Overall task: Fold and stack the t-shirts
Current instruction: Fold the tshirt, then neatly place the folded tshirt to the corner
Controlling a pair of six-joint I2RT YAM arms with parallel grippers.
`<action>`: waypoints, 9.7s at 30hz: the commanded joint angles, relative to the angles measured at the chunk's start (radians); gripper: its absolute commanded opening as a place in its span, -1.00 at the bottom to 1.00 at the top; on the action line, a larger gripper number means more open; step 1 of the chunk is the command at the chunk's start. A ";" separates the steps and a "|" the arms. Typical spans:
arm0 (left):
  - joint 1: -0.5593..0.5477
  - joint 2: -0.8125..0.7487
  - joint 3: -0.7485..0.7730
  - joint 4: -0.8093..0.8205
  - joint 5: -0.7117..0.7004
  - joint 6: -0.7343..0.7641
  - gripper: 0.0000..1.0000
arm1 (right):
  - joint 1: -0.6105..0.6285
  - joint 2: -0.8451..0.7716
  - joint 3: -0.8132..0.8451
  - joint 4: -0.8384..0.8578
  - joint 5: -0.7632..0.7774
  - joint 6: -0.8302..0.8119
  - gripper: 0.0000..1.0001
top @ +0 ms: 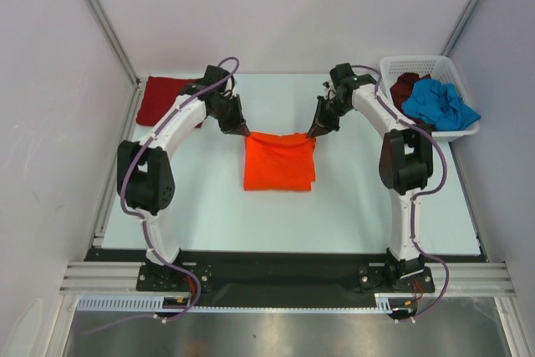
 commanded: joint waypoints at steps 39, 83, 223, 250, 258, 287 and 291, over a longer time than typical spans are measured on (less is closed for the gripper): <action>0.089 0.333 0.246 0.140 -0.011 -0.065 -0.75 | -0.066 0.321 0.343 0.038 -0.091 0.057 -0.50; -0.018 0.373 0.112 0.427 0.360 -0.160 -0.91 | -0.007 0.264 0.089 0.346 -0.243 0.213 -1.00; 0.302 -0.708 -0.754 0.507 0.187 -0.192 0.96 | 0.558 -0.406 -0.442 0.543 0.775 -0.595 0.71; 0.502 -0.721 -1.069 0.698 0.354 -0.252 0.97 | 0.852 -0.310 -0.755 0.996 0.770 -1.088 0.47; 0.505 -0.704 -1.066 0.712 0.372 -0.247 0.96 | 0.844 -0.189 -0.698 1.056 0.762 -1.154 0.48; 0.585 -0.613 -1.093 0.764 0.432 -0.223 0.95 | 0.789 -0.127 -0.663 1.104 0.739 -1.141 -0.34; 0.592 -0.593 -1.083 0.764 0.444 -0.217 0.95 | 0.792 -0.149 -0.683 1.099 0.736 -1.123 0.19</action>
